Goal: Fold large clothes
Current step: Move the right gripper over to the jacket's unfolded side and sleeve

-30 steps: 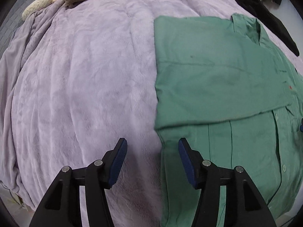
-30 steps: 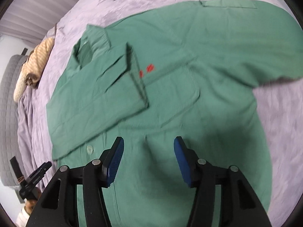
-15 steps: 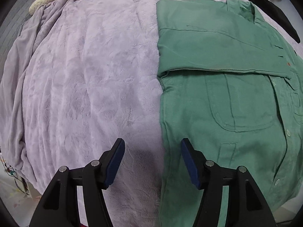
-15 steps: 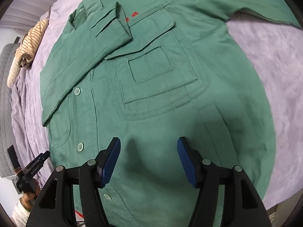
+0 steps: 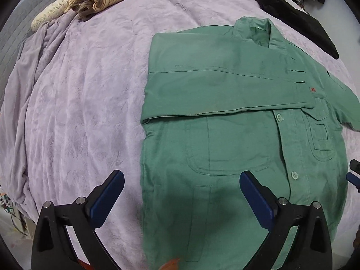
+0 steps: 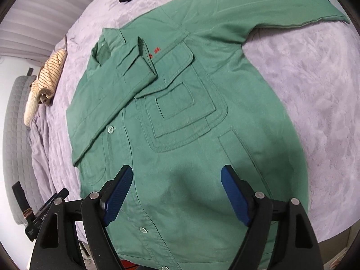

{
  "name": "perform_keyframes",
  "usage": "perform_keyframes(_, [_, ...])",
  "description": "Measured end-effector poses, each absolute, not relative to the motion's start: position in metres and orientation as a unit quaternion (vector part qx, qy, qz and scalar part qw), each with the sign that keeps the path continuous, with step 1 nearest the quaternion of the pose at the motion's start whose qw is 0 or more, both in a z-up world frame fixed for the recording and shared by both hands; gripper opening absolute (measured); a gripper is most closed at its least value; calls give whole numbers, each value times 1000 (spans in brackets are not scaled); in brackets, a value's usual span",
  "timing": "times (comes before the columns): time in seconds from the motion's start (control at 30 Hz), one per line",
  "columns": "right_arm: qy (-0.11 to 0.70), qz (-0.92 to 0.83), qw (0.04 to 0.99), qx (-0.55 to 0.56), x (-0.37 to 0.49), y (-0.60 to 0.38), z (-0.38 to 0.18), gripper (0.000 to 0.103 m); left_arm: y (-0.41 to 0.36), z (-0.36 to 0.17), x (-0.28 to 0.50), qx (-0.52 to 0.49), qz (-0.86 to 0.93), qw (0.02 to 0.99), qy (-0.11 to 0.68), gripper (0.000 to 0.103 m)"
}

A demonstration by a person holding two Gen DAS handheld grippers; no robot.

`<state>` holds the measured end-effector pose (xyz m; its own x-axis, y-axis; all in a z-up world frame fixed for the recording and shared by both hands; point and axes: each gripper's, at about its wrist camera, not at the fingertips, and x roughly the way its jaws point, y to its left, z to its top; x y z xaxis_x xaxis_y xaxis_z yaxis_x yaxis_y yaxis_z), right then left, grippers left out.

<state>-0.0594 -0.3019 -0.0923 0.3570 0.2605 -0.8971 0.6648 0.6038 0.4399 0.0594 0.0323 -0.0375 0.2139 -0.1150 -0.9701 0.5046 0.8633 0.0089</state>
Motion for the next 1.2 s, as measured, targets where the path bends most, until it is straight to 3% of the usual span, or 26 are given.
perform_keyframes(0.2, [520, -137, 720, 438, -66, -319, -86, 86, -4, -44, 47, 191, -219, 740, 606, 103])
perform_keyframes(0.27, [514, -132, 720, 446, -70, -325, -88, 102, -17, -43, 39, 195, -227, 737, 606, 103])
perform_keyframes(0.8, [476, -140, 686, 532, -106, -406, -114, 103, -135, -45, -14, 245, -293, 704, 599, 103])
perform_keyframes(1.2, [401, -212, 685, 570, -133, -526, -120, 103, -199, -61, -25, 256, -309, 686, 608, 103])
